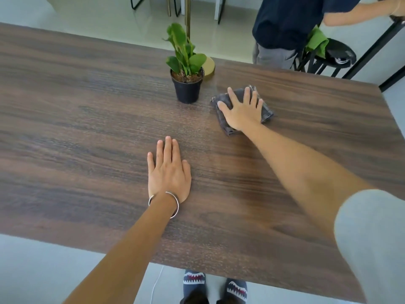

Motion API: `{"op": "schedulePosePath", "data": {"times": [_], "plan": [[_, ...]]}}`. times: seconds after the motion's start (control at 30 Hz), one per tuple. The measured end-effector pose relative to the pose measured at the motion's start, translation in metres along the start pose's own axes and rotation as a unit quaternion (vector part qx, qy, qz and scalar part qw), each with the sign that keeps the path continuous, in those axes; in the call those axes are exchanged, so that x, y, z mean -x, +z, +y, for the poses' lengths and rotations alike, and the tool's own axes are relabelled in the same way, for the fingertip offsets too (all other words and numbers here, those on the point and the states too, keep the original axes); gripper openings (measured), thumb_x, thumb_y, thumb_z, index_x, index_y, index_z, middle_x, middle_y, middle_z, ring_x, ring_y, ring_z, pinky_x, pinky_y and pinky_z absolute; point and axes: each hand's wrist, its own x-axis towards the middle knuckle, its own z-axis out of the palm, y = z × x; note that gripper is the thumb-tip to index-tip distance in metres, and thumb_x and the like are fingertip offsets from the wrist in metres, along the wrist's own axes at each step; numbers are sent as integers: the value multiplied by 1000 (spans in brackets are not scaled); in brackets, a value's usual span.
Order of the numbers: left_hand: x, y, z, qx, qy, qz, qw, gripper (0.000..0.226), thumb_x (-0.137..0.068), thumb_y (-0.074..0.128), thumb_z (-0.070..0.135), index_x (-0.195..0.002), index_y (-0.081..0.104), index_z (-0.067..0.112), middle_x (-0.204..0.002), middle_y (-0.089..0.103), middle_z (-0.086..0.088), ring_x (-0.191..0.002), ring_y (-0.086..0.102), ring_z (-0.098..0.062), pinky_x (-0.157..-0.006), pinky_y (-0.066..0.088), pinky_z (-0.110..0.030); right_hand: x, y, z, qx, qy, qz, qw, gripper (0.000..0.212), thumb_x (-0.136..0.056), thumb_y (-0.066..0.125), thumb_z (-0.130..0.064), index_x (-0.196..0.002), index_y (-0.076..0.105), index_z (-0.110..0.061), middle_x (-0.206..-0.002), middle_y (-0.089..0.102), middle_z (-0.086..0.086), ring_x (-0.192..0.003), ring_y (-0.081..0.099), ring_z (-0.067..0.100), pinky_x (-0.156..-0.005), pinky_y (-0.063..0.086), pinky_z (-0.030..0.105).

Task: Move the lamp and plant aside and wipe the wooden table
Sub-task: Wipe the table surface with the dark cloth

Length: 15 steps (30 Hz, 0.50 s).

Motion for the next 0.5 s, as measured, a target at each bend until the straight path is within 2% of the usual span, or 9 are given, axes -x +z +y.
{"op": "schedulePosePath", "data": {"times": [0.07,0.13,0.27,0.33,0.4,0.47,0.5], "plan": [[-2,0,0,0,2,-2,1000,63,-94,5,39,-152,2,15,-161,0,-3,-148,-5,-21,-119,0,-45,0,2,-15,-1,28,-2,1000,70,-96,13,-71,-158,4,-40,-167,-7,15,-152,-10,37,-121,-5,56],[-2,-1,0,1,3,-5,1000,61,-94,8,39,-152,4,17,-161,1,-3,-148,-4,-22,-118,0,-46,44,14,-18,5,-23,8,1000,68,-97,15,-68,-158,7,-39,-167,-3,15,-153,-5,37,-122,-3,54],[1,-6,0,9,8,-12,1000,59,-97,14,37,-152,8,18,-161,3,-4,-148,-3,-23,-119,1,-48,218,52,18,9,-188,56,981,65,-99,25,-66,-157,17,-40,-167,8,10,-154,4,32,-123,3,47],[3,-8,1,13,14,-17,1000,58,-98,15,38,-152,8,19,-161,3,-4,-148,-3,-24,-119,2,-49,290,62,66,21,-203,59,977,64,-99,27,-68,-156,18,-42,-167,11,5,-154,6,28,-123,6,46],[7,-9,1,12,27,-28,999,58,-98,14,40,-152,7,21,-161,2,-4,-148,-4,-26,-119,1,-50,311,48,134,44,-136,66,988,65,-97,23,-71,-155,21,-43,-167,14,5,-154,10,30,-121,16,51],[15,-7,3,3,55,-40,998,59,-97,12,44,-152,6,23,-162,1,-3,-148,-5,-26,-118,1,-51,299,24,191,57,22,74,995,74,-91,16,-76,-155,24,-40,-165,17,12,-152,14,36,-119,20,57],[21,-6,5,-2,70,-43,997,60,-97,12,45,-152,5,24,-162,1,-2,-148,-5,-26,-118,1,-51,285,12,211,48,111,74,990,79,-89,13,-79,-156,23,-39,-165,16,15,-152,11,37,-119,17,58]]}}
